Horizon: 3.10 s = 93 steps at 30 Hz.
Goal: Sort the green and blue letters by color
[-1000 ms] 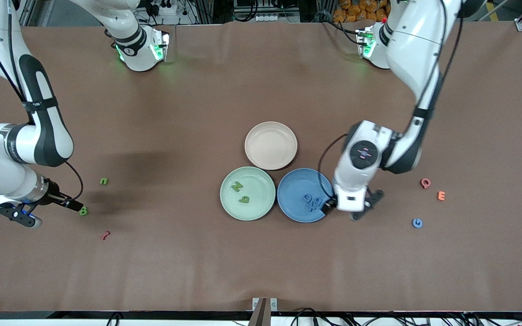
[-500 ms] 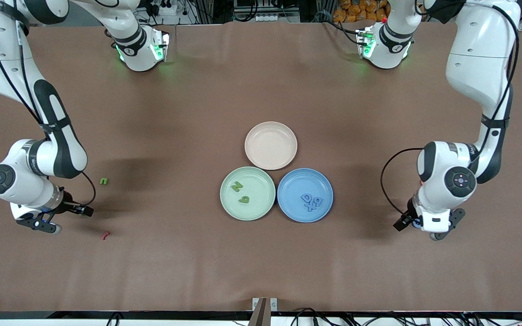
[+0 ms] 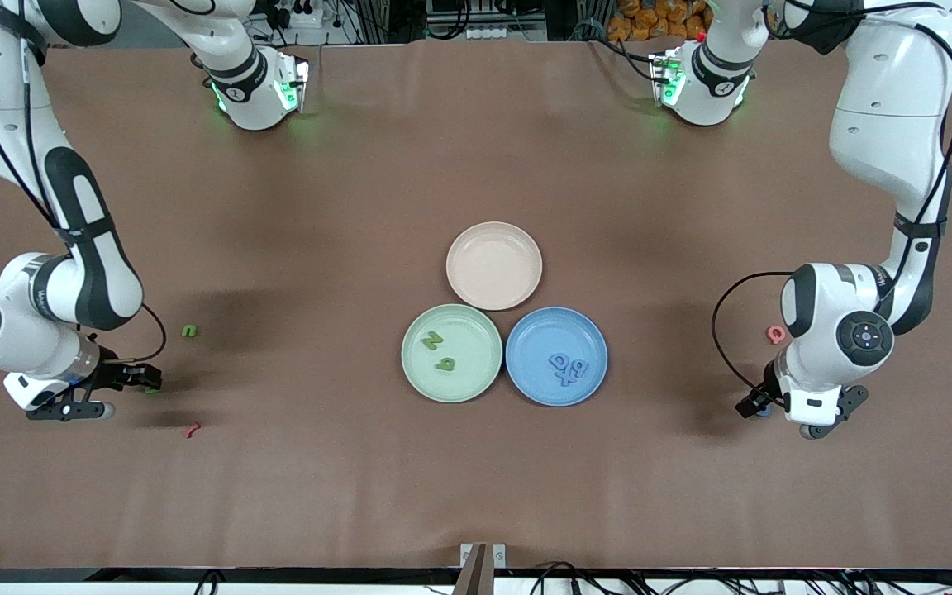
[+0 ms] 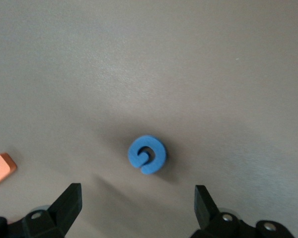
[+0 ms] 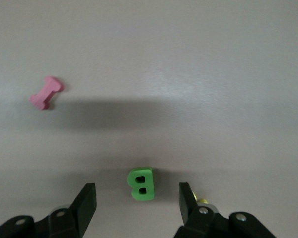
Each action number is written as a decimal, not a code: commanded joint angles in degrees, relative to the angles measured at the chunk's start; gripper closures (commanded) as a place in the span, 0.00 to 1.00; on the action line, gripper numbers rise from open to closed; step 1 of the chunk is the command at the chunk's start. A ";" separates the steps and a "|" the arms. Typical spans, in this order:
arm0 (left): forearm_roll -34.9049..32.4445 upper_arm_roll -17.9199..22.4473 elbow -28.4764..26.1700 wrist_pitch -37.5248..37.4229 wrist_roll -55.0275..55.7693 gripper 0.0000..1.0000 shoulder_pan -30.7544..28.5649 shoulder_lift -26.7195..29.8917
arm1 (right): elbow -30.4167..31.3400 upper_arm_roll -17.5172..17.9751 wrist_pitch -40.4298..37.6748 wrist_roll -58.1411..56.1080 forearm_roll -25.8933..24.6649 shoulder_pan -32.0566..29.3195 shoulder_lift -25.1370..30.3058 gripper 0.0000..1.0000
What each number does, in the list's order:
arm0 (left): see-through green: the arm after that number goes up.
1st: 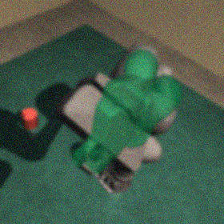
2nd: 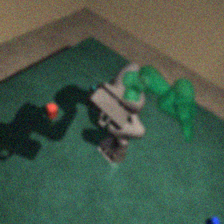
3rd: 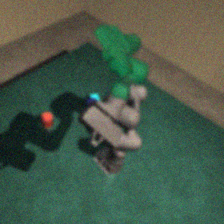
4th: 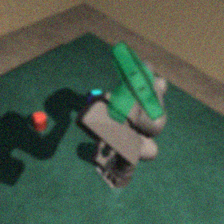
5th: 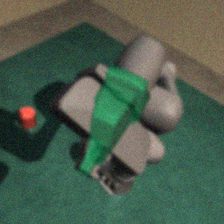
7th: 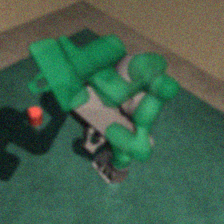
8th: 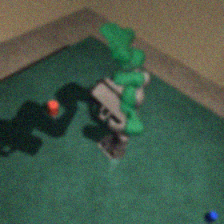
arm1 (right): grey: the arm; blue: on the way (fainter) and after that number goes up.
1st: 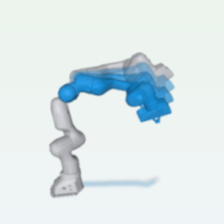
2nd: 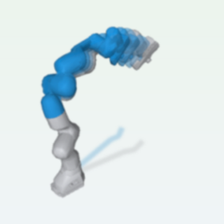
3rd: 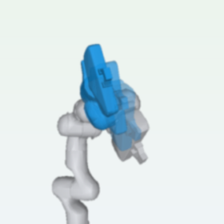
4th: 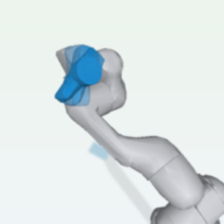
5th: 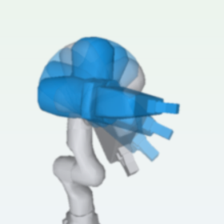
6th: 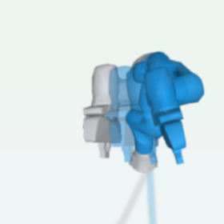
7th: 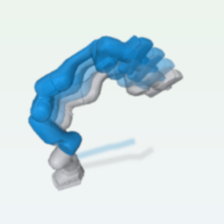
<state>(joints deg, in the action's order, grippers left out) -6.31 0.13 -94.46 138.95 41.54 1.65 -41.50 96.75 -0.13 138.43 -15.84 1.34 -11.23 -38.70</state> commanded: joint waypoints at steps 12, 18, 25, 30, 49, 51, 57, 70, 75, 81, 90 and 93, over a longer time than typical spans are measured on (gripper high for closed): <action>-1.16 -0.57 4.72 -0.09 -8.14 0.00 -2.71 -3.59 | -0.77 -0.49 -0.70 -8.51 3.24 -0.11 -2.43 0.32; -1.25 -0.66 5.78 -0.08 -8.14 0.00 -2.18 -4.56 | -0.86 -0.58 -0.97 -8.51 2.89 0.24 -3.04 0.33; -1.07 -0.74 6.66 -0.08 -8.14 0.00 -2.01 -5.35 | -0.95 -0.58 -1.14 -8.51 2.53 0.42 -3.22 0.38; -1.24 -0.83 6.57 0.00 -8.32 0.00 -2.01 -6.31 | -1.04 -0.58 -1.14 -8.60 0.69 0.59 -3.39 0.53; -1.33 -0.92 6.57 0.35 -8.41 0.00 -2.01 -6.84 | -4.37 -0.58 -4.82 -6.93 0.60 1.21 -2.96 1.00; -1.33 -0.92 6.57 0.35 -8.41 0.00 -2.01 -6.84 | -6.39 -0.40 -8.25 -5.44 0.69 1.30 -2.96 1.00; -1.33 -0.92 6.57 0.35 -8.41 0.00 -2.01 -6.84 | -10.88 1.09 -16.34 0.27 0.60 1.82 -1.90 1.00; -1.33 -0.92 6.57 0.44 -8.49 0.00 -2.09 -6.84 | -12.99 5.22 -21.80 14.50 0.60 5.16 1.44 1.00; -1.33 -0.92 6.48 0.44 -8.41 0.00 -2.27 -6.84 | -14.30 5.40 -21.71 23.99 0.60 8.49 2.05 1.00; -1.33 -1.01 6.48 0.44 -8.41 0.00 -2.27 -6.76 | -15.45 6.37 -21.36 34.89 0.51 13.06 2.23 1.00; -1.07 -0.92 6.48 0.53 -8.32 0.00 -2.27 -6.76 | -20.20 2.24 -20.83 47.29 0.07 24.57 1.35 1.00; -1.07 -0.92 6.48 0.53 -8.32 0.00 -2.27 -6.76 | -20.11 0.66 -20.92 50.28 0.07 28.00 1.18 1.00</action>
<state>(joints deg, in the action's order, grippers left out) -6.32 -0.57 -89.10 139.19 33.71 -0.26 -47.08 77.22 3.26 118.08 29.88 1.82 12.18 -37.26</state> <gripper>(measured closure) 0.000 0.753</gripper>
